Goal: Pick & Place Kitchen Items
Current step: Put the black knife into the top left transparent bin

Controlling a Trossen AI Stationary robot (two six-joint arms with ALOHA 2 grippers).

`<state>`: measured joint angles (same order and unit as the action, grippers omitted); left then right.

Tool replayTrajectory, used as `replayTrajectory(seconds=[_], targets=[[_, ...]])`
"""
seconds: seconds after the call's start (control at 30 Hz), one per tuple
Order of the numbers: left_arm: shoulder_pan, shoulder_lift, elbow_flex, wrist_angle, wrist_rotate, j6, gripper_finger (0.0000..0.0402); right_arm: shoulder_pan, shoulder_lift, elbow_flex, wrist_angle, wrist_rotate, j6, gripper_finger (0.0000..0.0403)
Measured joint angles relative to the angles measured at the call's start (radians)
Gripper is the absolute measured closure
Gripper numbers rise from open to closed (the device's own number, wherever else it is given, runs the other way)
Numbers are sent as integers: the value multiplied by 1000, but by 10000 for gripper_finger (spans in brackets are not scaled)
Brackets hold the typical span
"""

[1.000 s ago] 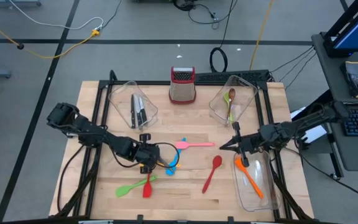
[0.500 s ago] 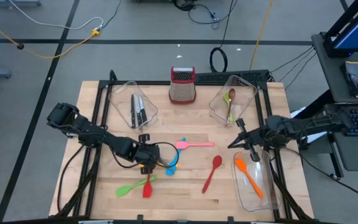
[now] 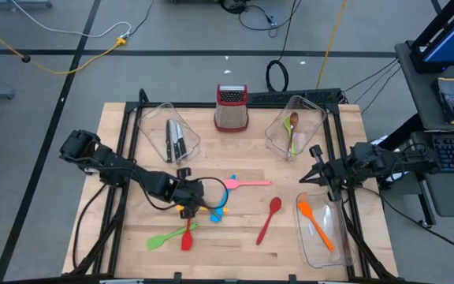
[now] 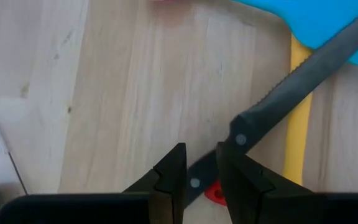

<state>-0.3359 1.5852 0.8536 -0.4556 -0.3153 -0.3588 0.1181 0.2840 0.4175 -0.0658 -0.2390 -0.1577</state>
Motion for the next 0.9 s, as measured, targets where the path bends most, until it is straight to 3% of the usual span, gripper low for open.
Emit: replayTrajectory(seconds=[0.3,0.9], targets=[[0,0,0,-3,61,50,309,0,0,0,0,1,-7,403],[0,0,0,-7,55,42,308,0,0,0,0,1,-10,403]])
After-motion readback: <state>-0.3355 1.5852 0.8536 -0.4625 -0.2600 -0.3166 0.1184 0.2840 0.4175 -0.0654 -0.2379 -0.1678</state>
